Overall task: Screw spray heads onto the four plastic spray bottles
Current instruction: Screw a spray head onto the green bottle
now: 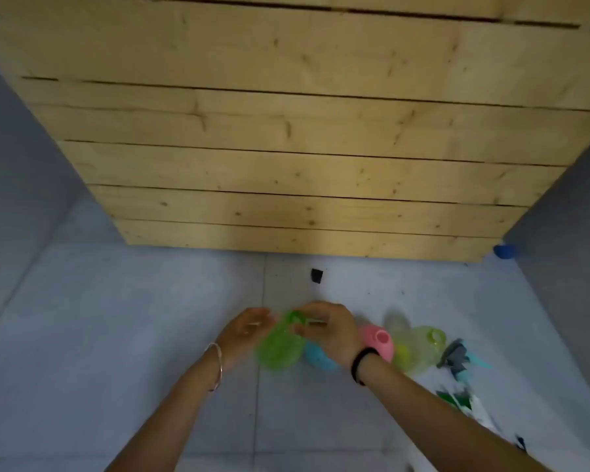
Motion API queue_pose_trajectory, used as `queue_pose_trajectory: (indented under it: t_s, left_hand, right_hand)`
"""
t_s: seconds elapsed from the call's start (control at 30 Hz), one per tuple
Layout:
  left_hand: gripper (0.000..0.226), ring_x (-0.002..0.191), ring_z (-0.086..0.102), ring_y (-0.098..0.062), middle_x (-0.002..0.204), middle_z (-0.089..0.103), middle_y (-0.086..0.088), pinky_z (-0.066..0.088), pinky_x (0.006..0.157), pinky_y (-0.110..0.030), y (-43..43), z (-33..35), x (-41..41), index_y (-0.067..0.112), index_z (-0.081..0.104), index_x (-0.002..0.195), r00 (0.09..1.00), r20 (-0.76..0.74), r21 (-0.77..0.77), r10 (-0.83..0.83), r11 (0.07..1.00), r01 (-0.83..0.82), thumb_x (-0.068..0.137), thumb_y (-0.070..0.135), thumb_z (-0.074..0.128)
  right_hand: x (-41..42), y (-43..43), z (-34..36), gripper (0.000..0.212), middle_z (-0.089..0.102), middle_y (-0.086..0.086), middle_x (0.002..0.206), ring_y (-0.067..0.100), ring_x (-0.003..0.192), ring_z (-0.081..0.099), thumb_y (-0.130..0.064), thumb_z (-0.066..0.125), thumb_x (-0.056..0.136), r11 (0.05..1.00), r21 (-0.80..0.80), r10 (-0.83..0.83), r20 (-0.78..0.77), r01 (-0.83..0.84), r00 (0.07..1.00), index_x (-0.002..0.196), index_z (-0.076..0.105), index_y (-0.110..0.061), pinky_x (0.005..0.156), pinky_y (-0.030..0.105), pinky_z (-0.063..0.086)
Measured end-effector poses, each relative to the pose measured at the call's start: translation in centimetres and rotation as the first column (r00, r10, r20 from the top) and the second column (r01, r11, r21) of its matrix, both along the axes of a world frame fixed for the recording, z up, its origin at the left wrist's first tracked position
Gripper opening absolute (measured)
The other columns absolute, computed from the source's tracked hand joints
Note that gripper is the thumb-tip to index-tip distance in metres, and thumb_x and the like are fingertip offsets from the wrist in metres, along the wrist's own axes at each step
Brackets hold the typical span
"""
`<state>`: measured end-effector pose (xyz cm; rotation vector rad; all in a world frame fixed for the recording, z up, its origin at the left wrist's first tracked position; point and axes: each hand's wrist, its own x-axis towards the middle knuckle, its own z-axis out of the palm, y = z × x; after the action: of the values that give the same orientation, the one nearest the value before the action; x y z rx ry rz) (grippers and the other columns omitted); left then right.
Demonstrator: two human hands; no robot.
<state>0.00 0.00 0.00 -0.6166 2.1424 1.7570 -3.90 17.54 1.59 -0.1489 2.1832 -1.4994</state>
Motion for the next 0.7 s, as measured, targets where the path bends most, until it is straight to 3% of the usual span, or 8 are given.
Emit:
queue_pose_trajectory:
  t_s: [0.07, 0.17, 0.3, 0.43, 0.5, 0.6, 0.7]
  left_hand:
    - [0.036, 0.099, 0.058, -0.004, 0.113, 0.059, 0.008, 0.045, 0.066, -0.003, 0.6, 1.3, -0.1, 0.024, 0.055, 0.116, 0.980, -0.051, -0.062, -0.193, 0.980, 0.189, 0.083, 0.024, 0.069]
    - [0.062, 0.091, 0.060, 0.010, 0.109, 0.062, 0.015, 0.048, 0.066, -0.006, 2.8, 2.8, 0.0, 0.039, 0.049, 0.110, 0.903, -0.084, -0.056, -0.422, 0.907, 0.418, 0.063, 0.021, 0.086]
    - [0.076, 0.094, 0.063, 0.004, 0.110, 0.063, 0.010, 0.051, 0.077, -0.016, 8.4, 2.9, 0.6, 0.034, 0.046, 0.109, 0.860, -0.163, -0.012, -0.483, 0.873, 0.488, 0.048, 0.026, 0.091]
    - [0.099, 0.108, 0.061, -0.010, 0.121, 0.061, 0.005, 0.050, 0.096, -0.031, 13.1, 0.8, 1.6, 0.030, 0.043, 0.124, 0.820, -0.121, -0.041, -0.559, 0.829, 0.558, 0.036, 0.046, 0.086]
    - [0.113, 0.116, 0.058, -0.013, 0.126, 0.059, 0.005, 0.046, 0.102, -0.035, 14.6, -1.0, 2.1, 0.028, 0.039, 0.133, 0.790, -0.056, -0.049, -0.611, 0.792, 0.609, 0.033, 0.052, 0.085]
    - [0.119, 0.114, 0.058, -0.012, 0.123, 0.058, 0.008, 0.046, 0.101, -0.031, 15.8, -3.2, 2.9, 0.025, 0.036, 0.134, 0.778, 0.041, -0.112, -0.627, 0.771, 0.627, 0.030, 0.062, 0.081]
    - [0.113, 0.110, 0.060, -0.010, 0.121, 0.061, 0.007, 0.049, 0.097, -0.028, 16.8, -5.2, 3.6, 0.024, 0.038, 0.132, 0.809, 0.048, -0.050, -0.586, 0.807, 0.588, 0.033, 0.053, 0.084]
  right_hand:
    - [-0.2, 2.1, 2.0, 0.015, 0.073, 0.004, 0.087, 0.015, 0.081, 0.068, -0.004, 0.074, 0.076, 0.989, -0.127, -0.067, 0.059, 0.074, 0.996, 0.090, 0.071, -0.003, 0.076, 0.022, 0.053]
    - [0.6, 6.3, 5.0, 0.010, 0.076, -0.005, 0.076, 0.006, 0.072, 0.070, 0.000, 0.071, 0.078, 0.945, -0.264, -0.161, 0.137, 0.192, 0.977, 0.087, 0.071, -0.005, 0.067, 0.016, 0.052]
    - [2.5, 11.4, 6.8, 0.028, 0.071, 0.004, 0.084, 0.009, 0.073, 0.065, -0.004, 0.069, 0.081, 0.919, -0.228, -0.288, 0.174, 0.323, 0.942, 0.106, 0.066, 0.008, 0.068, 0.015, 0.053]
    - [4.6, 17.1, 5.5, 0.030, 0.070, 0.005, 0.105, 0.012, 0.091, 0.067, -0.022, 0.061, 0.088, 0.864, -0.222, -0.370, 0.330, 0.453, 0.868, 0.114, 0.065, -0.007, 0.082, 0.026, 0.057]
    - [5.8, 20.6, 3.5, 0.033, 0.069, 0.006, 0.116, 0.012, 0.097, 0.067, -0.028, 0.059, 0.089, 0.768, -0.220, -0.486, 0.411, 0.602, 0.771, 0.116, 0.064, -0.009, 0.078, 0.019, 0.057]
    - [7.9, 25.1, -0.9, 0.029, 0.062, 0.012, 0.127, 0.023, 0.112, 0.061, -0.030, 0.065, 0.085, 0.613, -0.075, -0.658, 0.504, 0.787, 0.560, 0.107, 0.063, -0.011, 0.095, 0.029, 0.049]
    - [10.2, 27.3, -5.5, 0.053, 0.059, 0.009, 0.120, 0.024, 0.099, 0.056, -0.034, 0.069, 0.081, 0.482, 0.073, -0.722, 0.598, 0.873, 0.348, 0.125, 0.054, -0.010, 0.095, 0.036, 0.047]
